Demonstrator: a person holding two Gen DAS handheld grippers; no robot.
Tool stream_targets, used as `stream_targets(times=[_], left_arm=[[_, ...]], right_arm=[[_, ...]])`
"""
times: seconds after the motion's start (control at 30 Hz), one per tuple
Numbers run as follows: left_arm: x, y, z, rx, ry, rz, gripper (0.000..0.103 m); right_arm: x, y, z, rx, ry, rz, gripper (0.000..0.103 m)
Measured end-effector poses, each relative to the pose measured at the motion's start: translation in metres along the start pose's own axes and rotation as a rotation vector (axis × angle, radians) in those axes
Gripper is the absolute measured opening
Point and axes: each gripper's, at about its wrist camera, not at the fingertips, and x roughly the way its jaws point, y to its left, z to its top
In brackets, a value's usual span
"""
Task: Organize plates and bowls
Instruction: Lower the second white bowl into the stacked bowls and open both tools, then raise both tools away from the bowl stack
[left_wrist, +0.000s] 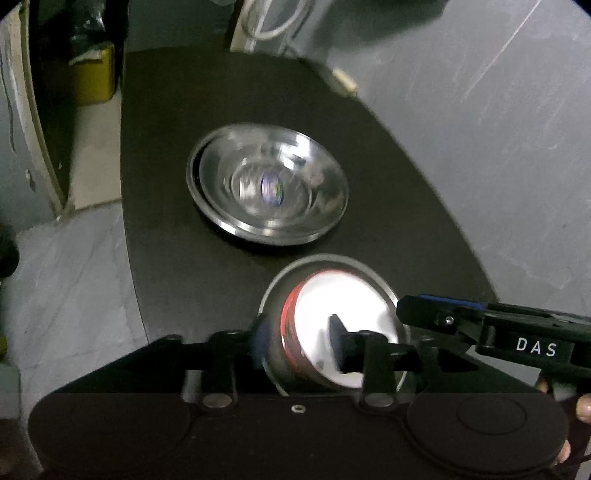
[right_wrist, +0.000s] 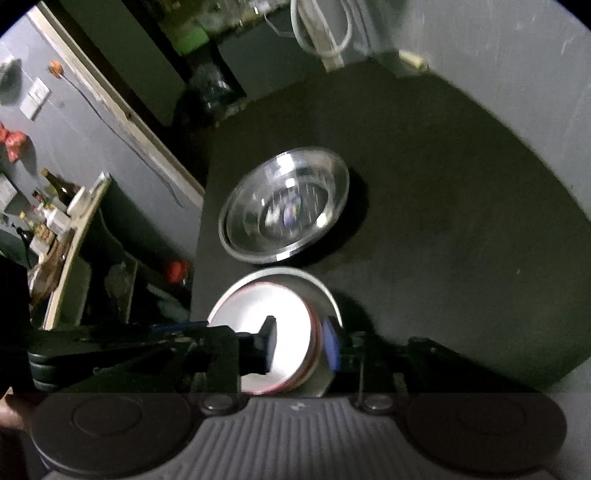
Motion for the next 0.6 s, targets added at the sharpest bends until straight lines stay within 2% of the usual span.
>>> stream_targets(times=[0.07, 0.13, 0.2, 0.27, 0.3, 0.37, 0.47, 0.6], left_arm=[[-0.009, 0.001, 0.000, -0.002, -0.053, 0.010, 0.069], [-0.018, 0.003, 0.001, -0.006, -0.102, 0.014, 0.074], [-0.023, 0.007, 0.001, -0.024, -0.139, 0.012, 0.091], [-0.028, 0.011, 0.001, -0.046, -0.178, 0.025, 0.101], [-0.029, 0.013, 0.002, -0.052, -0.190, 0.034, 0.102], [-0.030, 0.016, 0.001, -0.068, -0.201, 0.064, 0.102], [-0.031, 0.021, -0.001, -0.072, -0.224, 0.135, 0.102], [-0.030, 0.029, -0.005, -0.076, -0.218, 0.197, 0.102]], right_arm=[[-0.008, 0.001, 0.001, -0.009, -0.044, -0.003, 0.050], [-0.013, 0.002, 0.001, -0.017, -0.075, -0.006, 0.057], [-0.017, 0.003, 0.003, -0.023, -0.100, -0.022, 0.065], [-0.020, 0.003, 0.003, -0.028, -0.126, -0.051, 0.080], [-0.021, 0.003, 0.003, -0.030, -0.137, -0.064, 0.083], [-0.022, 0.001, 0.003, -0.028, -0.161, -0.096, 0.101], [-0.022, 0.001, 0.003, -0.043, -0.184, -0.176, 0.103], [-0.011, -0.001, -0.001, -0.069, -0.136, -0.265, 0.103]])
